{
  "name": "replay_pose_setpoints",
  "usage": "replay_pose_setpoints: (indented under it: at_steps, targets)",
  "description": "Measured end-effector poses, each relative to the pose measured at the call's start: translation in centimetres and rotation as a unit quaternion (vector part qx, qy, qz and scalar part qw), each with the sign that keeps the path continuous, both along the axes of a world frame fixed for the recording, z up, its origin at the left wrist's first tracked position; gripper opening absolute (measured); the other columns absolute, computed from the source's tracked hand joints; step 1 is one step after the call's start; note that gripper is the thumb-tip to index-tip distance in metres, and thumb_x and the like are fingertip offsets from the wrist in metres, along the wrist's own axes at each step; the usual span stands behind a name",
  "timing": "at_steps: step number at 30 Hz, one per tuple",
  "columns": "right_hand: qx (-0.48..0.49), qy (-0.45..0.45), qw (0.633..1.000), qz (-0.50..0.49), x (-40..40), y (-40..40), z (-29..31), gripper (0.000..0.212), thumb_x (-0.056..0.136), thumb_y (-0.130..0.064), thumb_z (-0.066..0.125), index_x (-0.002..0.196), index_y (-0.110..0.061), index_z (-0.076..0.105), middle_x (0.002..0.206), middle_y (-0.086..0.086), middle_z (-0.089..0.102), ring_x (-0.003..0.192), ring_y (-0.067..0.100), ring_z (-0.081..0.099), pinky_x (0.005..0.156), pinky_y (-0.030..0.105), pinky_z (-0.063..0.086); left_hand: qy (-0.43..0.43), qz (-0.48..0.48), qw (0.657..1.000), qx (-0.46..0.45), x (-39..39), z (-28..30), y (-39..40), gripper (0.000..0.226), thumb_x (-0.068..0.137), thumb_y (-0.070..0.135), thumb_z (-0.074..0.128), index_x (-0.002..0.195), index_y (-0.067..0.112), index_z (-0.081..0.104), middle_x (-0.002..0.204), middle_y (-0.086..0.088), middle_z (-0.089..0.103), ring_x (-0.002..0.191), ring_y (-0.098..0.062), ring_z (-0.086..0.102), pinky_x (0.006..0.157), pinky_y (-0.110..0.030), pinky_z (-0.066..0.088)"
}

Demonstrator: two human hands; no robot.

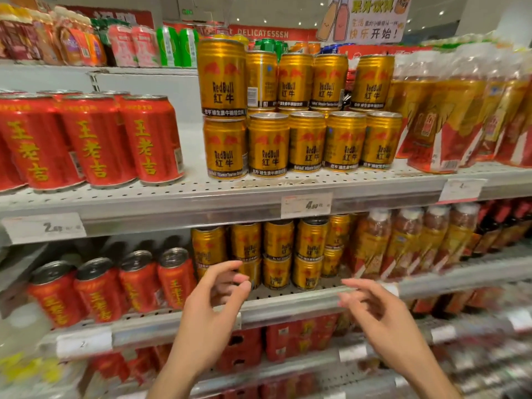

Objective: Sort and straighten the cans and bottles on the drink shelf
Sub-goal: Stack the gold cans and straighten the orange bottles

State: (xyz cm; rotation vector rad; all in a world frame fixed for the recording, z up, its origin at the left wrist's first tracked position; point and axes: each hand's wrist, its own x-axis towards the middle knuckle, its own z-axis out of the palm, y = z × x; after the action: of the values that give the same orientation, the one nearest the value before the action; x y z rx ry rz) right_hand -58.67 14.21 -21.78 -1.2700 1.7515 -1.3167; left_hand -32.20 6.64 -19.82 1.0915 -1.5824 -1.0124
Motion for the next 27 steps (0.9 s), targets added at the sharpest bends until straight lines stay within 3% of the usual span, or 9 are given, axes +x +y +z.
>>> replay_pose_setpoints:
  at_steps: [8,14,24,27]
  targets:
    - [0.001,0.009,1.0,0.002,-6.2,0.4,0.8,0.016,0.093,-0.032,0.067,0.108,-0.03,0.069,0.087,-0.001,0.076,0.084,0.019,0.071,0.084,0.035,0.057,0.02,0.009,1.0,-0.006,-6.3,0.1,1.3,0.023,0.089,0.032,0.068,0.111,0.034,0.066,0.099,0.008,0.073,0.098,-0.013,0.069,0.094,-0.039,0.054]
    - [-0.015,0.03,0.999,0.042,-15.3,0.3,2.4,0.017,0.093,-0.036,0.066,0.11,-0.035,0.068,0.089,-0.008,0.076,0.082,0.006,0.07,0.08,0.022,0.056,0.04,0.04,0.998,-0.035,-16.0,1.5,2.9,0.02,0.091,0.027,0.068,0.111,0.029,0.068,0.097,0.002,0.073,0.093,-0.016,0.069,0.09,-0.039,0.055]
    - [-0.041,0.057,0.994,0.085,-25.9,-0.2,5.4,0.014,0.092,-0.034,0.068,0.105,-0.038,0.071,0.092,-0.011,0.074,0.09,0.01,0.07,0.083,0.032,0.059,0.024,0.045,0.998,-0.048,-26.5,4.2,4.7,0.02,0.092,0.021,0.068,0.109,0.032,0.068,0.098,0.006,0.072,0.096,-0.012,0.068,0.089,-0.032,0.056]
    - [-0.059,0.078,0.992,0.074,-26.8,-0.5,6.6,0.012,0.092,-0.035,0.068,0.103,-0.04,0.071,0.091,-0.016,0.073,0.09,0.008,0.07,0.08,0.027,0.058,0.021,0.039,0.997,-0.066,-27.8,5.2,4.3,0.02,0.092,0.022,0.069,0.108,0.034,0.068,0.098,0.006,0.072,0.096,-0.012,0.067,0.09,-0.033,0.055]
